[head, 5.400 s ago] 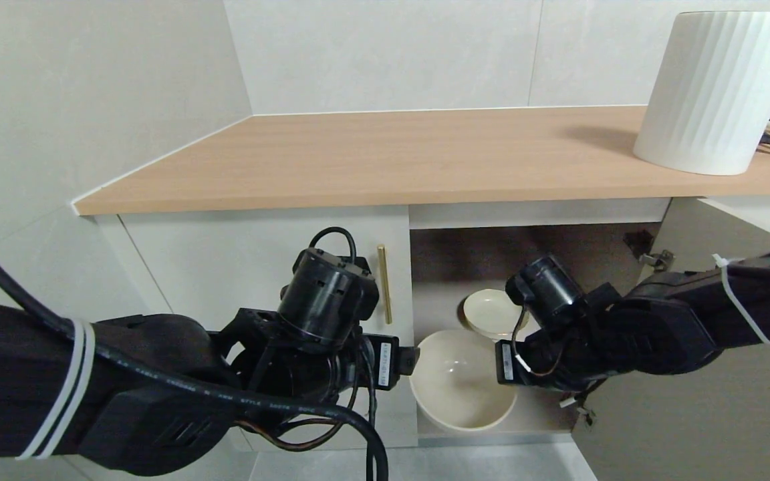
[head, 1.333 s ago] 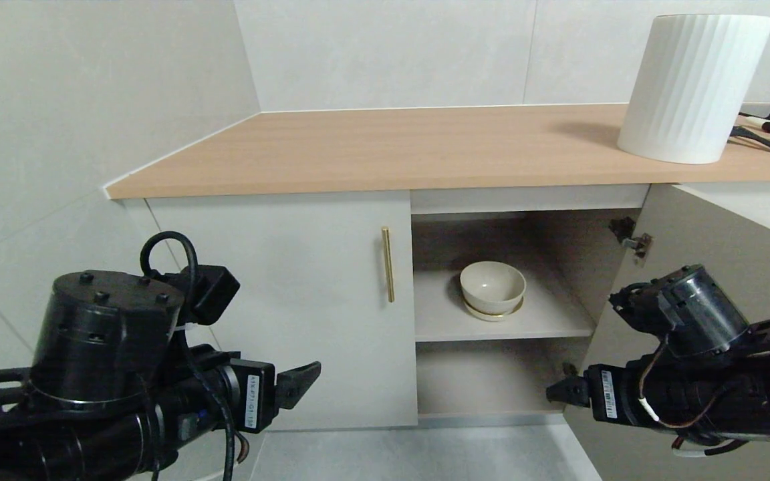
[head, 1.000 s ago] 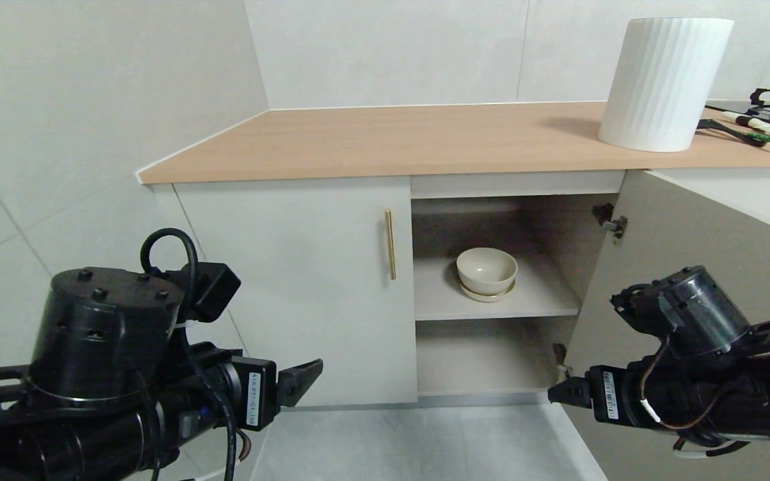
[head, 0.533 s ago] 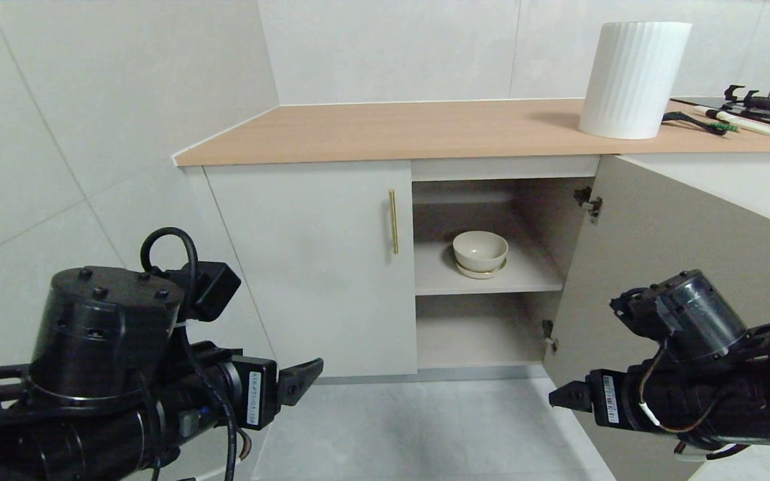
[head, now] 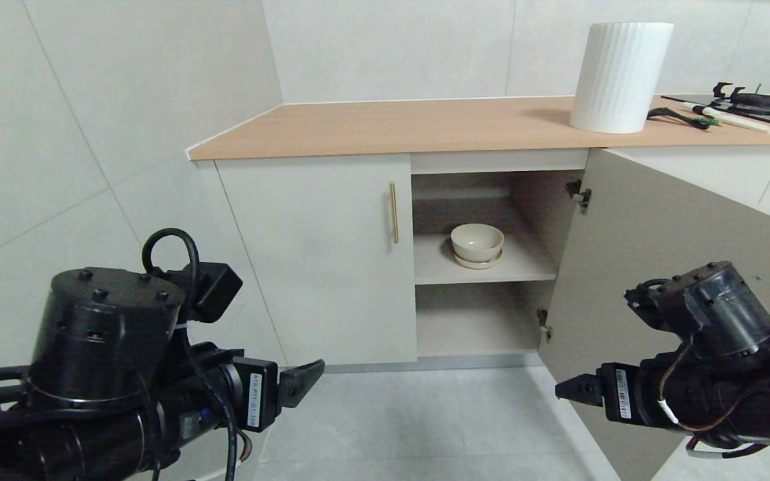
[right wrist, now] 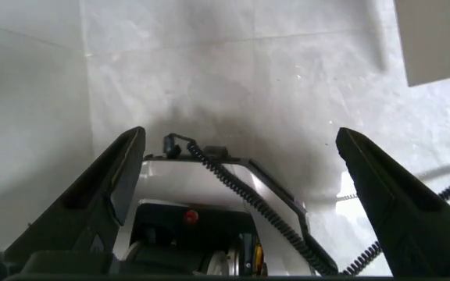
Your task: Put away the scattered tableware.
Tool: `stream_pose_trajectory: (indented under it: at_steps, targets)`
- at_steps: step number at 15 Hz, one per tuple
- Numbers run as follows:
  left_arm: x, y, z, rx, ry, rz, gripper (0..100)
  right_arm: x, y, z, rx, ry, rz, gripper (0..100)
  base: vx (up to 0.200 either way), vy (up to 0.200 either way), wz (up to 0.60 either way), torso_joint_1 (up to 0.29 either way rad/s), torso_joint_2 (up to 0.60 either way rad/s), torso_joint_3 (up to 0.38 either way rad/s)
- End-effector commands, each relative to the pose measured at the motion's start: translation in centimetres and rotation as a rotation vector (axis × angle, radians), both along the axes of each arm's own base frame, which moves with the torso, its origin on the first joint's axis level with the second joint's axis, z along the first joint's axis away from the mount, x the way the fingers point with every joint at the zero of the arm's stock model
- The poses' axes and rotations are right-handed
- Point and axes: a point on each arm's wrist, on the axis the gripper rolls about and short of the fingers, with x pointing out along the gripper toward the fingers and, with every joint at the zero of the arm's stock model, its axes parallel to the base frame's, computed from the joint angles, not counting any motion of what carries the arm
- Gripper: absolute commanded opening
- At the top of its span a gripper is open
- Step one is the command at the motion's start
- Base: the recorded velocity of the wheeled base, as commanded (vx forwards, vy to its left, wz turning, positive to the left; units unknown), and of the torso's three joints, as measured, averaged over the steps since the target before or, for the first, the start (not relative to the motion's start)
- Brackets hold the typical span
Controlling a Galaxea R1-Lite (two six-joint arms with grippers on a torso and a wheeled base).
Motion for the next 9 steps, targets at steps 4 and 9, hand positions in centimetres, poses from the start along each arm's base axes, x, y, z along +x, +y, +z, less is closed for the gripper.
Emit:
stream_pose_trajectory:
  at_steps: [4,9]
  targets:
    - [0.1,0.0,0.0,0.003,0.001,-0.001,100,-1.2,-1.6,1.5,-0.009,-0.046,0.009,100,0.000,-0.150,0.00,0.001,0.00,0.003]
    - [0.0,0.0,0.0,0.001,-0.001,-0.001,100,-2.0,-2.5,2.1,-0.097,0.039,0.033,100,0.000,-0.200,0.00,0.004,0.00,0.001]
